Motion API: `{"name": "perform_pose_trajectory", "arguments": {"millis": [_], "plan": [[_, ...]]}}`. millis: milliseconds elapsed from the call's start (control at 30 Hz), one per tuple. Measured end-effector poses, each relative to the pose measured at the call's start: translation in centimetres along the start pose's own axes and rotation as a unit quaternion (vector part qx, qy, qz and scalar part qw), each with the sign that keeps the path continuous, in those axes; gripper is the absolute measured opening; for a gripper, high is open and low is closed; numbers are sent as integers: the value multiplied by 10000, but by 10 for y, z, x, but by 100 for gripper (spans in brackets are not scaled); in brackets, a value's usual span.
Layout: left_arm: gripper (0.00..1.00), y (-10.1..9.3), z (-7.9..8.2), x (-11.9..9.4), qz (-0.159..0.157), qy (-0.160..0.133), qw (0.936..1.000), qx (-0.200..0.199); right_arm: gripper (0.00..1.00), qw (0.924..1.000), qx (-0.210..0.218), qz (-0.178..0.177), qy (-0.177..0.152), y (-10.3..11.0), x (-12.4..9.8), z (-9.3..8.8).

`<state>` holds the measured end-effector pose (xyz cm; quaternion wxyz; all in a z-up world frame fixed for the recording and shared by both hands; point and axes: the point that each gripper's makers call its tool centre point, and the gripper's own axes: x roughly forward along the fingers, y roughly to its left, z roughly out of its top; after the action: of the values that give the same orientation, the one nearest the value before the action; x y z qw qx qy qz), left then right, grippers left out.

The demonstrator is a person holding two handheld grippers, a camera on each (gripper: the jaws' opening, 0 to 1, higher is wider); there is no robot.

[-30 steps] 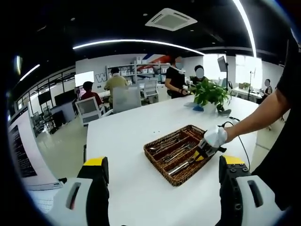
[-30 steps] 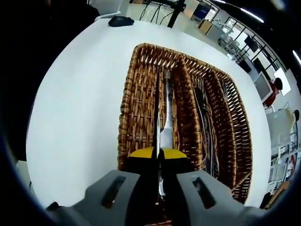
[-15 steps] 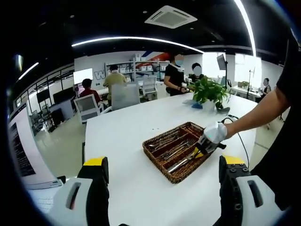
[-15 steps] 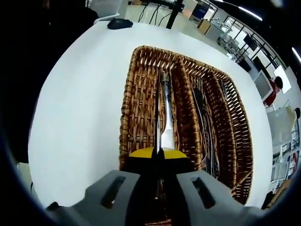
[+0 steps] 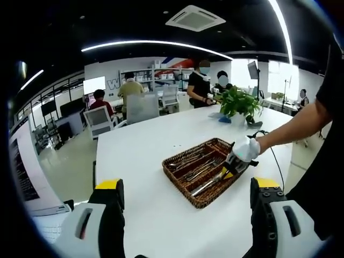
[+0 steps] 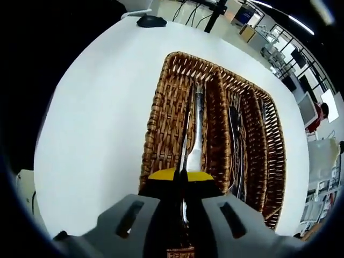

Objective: Arrange the knives, forks, and spoons in their matching storage slots by inserting each utensil handle-first until every utensil is classified and aligned in the correct compartment

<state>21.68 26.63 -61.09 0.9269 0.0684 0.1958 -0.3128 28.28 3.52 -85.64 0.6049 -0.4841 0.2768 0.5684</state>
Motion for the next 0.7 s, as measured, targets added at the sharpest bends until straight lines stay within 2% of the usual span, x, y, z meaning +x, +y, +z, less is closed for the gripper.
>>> {"name": "perform_pose_trajectory", "arguments": {"millis": [67,267,367,433,467,533,567,700], "plan": [[100,-1,-1,1,-15,7,10000,-16,0,9998,-27,181,-49,5,2,2],[100,-1,-1,3,-32,15,10000,-21,1,9998,138,135,25,2,3,-3],[100,-1,-1,4,-39,23,10000,-37,5,9997,236,51,-52,-2,3,-3],[100,-1,-2,6,-60,34,10000,-39,8,9986,467,-145,-190,-10,-4,2],[100,-1,-1,8,-72,16,10000,-39,10,9969,698,-200,-306,-14,-8,4],[100,-1,1,10,-84,-15,10000,-43,14,9948,869,-350,-406,-22,-12,4],[100,-1,3,12,-100,-56,9999,-56,18,9925,1000,-526,-476,-27,-23,7],[100,-1,7,21,-163,-198,9996,-123,32,9783,1690,-871,-821,-42,-46,10]]}}
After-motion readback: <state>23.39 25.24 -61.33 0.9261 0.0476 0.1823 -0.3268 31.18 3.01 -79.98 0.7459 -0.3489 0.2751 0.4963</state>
